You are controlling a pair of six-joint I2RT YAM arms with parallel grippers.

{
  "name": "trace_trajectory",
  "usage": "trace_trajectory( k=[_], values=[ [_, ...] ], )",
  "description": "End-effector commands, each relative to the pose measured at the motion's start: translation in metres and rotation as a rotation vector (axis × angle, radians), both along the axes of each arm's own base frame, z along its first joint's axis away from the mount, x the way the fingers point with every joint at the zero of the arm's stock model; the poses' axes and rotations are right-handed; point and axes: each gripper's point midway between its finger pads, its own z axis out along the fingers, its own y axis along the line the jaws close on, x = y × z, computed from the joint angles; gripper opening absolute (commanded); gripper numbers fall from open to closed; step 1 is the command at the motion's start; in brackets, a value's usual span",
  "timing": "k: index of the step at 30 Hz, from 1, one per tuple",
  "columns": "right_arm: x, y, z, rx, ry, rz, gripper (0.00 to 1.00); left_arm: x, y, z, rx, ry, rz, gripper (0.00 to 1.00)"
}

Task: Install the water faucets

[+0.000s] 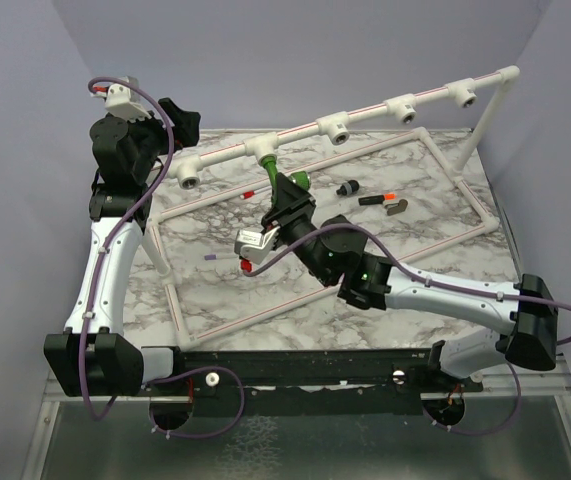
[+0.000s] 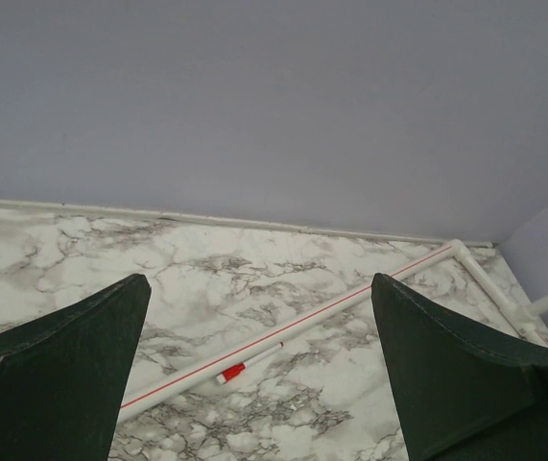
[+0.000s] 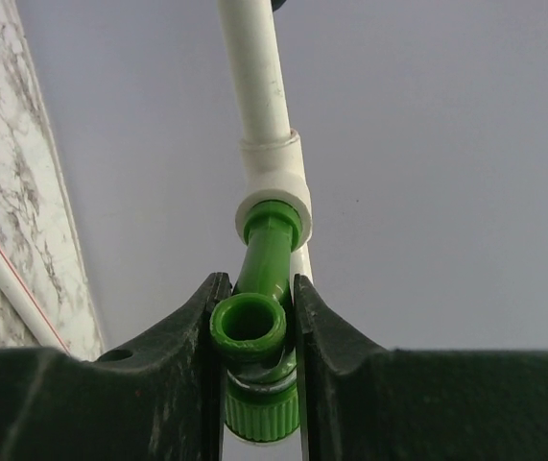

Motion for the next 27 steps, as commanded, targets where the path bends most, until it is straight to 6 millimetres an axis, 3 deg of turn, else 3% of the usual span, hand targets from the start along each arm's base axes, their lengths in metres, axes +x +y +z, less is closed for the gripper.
trace_trajectory(
  k=[1,7,15,27],
  values=[
    [0.004,0.0,0.004,0.147,0.062,-0.043,0.01,-0.004,-0.002,-0.113,-0.009,0.347,-0.016,0.99],
    [0.002,0.009,0.001,0.424,0.229,-0.006,0.01,-0.004,-0.002,-0.114,-0.007,0.347,-0.014,0.99],
    [-0.007,0.036,-0.011,0.909,0.579,0.125,0.01,-0.004,-0.002,-0.112,-0.008,0.342,-0.016,0.99],
    [-0.012,0.046,-0.009,1.352,0.845,0.198,0.01,-0.005,-0.004,-0.109,-0.013,0.338,-0.024,0.99]
  ],
)
